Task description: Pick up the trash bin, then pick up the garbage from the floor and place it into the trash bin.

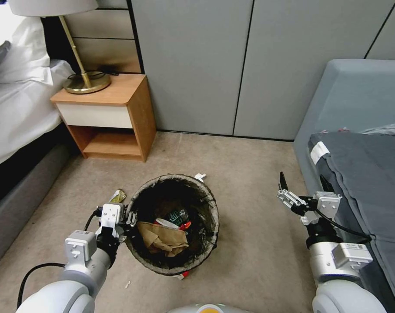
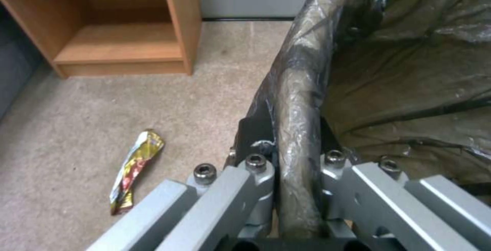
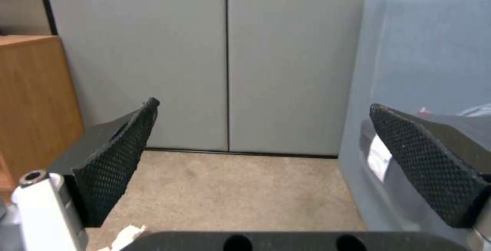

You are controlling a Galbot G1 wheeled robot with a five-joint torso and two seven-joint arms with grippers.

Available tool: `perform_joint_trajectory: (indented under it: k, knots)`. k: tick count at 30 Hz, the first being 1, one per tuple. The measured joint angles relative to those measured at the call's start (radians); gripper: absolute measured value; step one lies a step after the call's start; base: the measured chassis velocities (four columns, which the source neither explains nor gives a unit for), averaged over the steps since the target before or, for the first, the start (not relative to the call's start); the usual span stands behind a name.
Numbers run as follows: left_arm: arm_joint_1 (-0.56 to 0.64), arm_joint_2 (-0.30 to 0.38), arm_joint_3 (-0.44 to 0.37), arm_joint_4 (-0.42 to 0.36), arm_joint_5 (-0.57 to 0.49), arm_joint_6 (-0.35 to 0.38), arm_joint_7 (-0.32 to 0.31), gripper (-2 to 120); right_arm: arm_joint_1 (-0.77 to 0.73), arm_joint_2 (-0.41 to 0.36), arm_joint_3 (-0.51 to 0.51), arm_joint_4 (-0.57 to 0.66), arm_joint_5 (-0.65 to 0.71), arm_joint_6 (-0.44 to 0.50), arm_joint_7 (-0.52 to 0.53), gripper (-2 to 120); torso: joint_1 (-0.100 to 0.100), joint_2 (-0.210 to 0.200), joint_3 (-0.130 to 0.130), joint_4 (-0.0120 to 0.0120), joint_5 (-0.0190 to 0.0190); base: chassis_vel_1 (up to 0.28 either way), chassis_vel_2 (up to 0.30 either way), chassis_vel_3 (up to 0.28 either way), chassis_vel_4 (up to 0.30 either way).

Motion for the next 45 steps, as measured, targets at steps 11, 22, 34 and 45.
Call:
perform_joint_trajectory:
  k: [11,22,34,45]
  knots:
    - [0.001,0.002,0.0,0.0,-0.003,0.0,0.0,1,-0.001,0.006,0.0,-0.009,-0.001,-0.001,0.003,100,0.0,0.0,0.0,0.0,0.0,0.016,0.022,0.021,0.018]
    - [0.002,0.003,-0.003,0.0,-0.006,-0.001,0.0,1,0.0,0.007,0.0,-0.014,-0.001,-0.001,0.004,100,0.0,0.0,0.0,0.0,0.0,0.012,0.013,0.011,0.01]
    - [0.002,0.001,-0.002,0.0,-0.005,-0.001,0.0,1,-0.005,0.006,0.005,-0.02,0.002,0.004,0.006,100,0.0,0.0,0.0,0.0,0.0,0.035,0.041,0.043,0.044]
    - [0.001,0.0,-0.001,0.0,-0.005,-0.002,0.001,1,-0.004,0.006,0.004,-0.026,0.003,0.005,0.006,100,0.0,0.0,0.0,0.0,0.0,0.051,0.041,0.051,0.046]
